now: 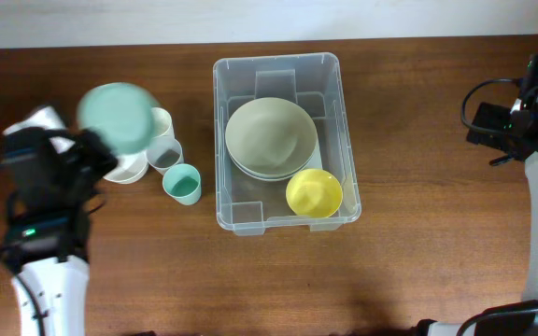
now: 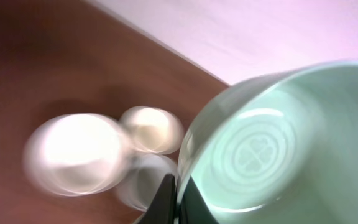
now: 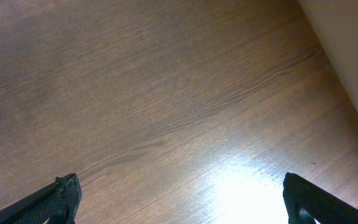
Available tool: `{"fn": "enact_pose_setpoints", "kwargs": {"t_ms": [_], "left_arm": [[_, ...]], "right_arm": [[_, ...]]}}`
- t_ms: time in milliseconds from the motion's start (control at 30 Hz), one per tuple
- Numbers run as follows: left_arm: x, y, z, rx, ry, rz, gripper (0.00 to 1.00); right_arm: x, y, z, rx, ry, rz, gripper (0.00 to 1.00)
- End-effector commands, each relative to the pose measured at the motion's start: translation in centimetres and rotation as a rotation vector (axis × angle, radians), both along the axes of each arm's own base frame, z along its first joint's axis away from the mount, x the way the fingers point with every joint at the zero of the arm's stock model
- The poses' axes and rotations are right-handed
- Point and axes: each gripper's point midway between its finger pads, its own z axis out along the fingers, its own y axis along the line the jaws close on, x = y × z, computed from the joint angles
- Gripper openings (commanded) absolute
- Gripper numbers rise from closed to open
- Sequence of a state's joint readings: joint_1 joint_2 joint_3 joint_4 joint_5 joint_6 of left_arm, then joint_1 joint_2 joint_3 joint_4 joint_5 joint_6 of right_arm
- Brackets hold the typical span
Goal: Pack container
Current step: 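Grasp the mint green bowl rim with the left gripper and lift, then lower the mint green bowl onto the yellow bowl and release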
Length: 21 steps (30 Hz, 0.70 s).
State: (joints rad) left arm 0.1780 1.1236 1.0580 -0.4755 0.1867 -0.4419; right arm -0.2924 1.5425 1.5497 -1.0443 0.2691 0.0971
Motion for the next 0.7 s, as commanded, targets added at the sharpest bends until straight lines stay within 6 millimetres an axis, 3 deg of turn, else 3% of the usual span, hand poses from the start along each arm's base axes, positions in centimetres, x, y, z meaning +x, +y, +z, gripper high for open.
{"fn": "enact_pose_setpoints", "kwargs": {"t_ms": [0,167,333,567,667], "left_arm": [[0.7,-8.6,1.3,0.020,-0.072,-0.335,0.01],[0.3,-17.6,0.8,0.110,-0.129,-0.624,0.00],[-1.5,-24.6,-2.6,0.163,-0.077,-0.845,0.01],[-3.1,-29.2,-7.7,0.213,0.026,-1.003,0.01],[-3.0,-29.8,-9.3,0.251,0.060,-1.000,0.00]], "right_arm": [[0.0,-0.3,0.1,-0.010,0.001,-0.010,0.99],[0.0,-0.3,0.1,-0.010,0.001,-0.010,0.99],[0.0,-0.3,0.1,-0.010,0.001,-0.010,0.99],[0.0,-0.3,0.1,-0.010,0.001,-0.010,0.99],[0.0,-0.3,0.1,-0.010,0.001,-0.010,0.99]]}}
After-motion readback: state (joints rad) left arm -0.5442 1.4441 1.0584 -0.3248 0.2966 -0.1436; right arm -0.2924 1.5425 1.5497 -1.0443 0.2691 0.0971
